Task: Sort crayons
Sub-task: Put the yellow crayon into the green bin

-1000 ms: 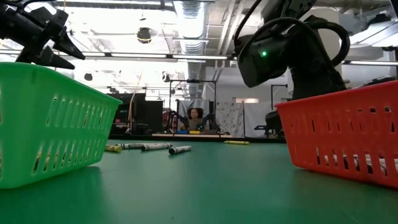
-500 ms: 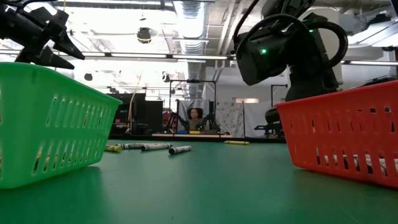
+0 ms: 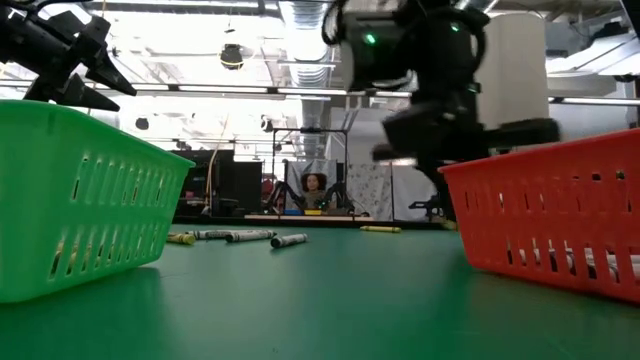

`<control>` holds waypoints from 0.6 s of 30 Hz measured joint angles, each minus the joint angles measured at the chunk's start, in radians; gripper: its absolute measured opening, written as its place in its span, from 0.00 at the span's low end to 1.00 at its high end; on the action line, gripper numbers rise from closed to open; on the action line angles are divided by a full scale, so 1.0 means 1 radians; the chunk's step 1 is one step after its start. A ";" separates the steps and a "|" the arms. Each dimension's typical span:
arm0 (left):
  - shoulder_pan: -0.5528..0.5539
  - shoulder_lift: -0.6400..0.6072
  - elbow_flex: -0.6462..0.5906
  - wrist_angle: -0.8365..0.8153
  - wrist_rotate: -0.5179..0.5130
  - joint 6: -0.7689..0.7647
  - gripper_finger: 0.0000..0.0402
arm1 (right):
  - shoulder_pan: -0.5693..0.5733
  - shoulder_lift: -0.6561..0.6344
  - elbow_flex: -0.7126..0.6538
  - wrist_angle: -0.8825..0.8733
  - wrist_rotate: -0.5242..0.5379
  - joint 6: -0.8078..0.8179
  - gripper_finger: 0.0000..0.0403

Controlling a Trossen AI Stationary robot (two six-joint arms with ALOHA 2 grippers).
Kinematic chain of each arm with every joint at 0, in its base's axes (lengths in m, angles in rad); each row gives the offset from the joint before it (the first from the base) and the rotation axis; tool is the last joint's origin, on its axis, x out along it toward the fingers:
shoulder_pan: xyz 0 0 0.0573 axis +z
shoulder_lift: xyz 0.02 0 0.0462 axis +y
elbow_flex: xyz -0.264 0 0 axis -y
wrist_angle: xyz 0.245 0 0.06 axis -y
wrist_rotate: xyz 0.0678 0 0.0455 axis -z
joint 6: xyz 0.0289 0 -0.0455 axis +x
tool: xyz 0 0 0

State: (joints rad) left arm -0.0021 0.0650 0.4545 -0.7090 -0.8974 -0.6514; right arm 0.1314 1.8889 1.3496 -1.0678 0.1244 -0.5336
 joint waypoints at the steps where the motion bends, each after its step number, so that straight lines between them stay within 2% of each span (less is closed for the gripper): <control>1: 0.000 0.000 0.000 0.000 0.000 0.000 0.56 | -0.005 0.000 0.014 0.019 0.012 0.004 0.00; 18: 0.000 0.000 0.000 0.000 0.000 0.000 0.56 | -0.023 -0.001 0.125 0.651 0.009 0.080 0.00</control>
State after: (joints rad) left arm -0.0021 0.0650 0.4545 -0.7090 -0.8970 -0.6516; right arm 0.1085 1.8877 1.4742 -0.4163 0.1337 -0.4536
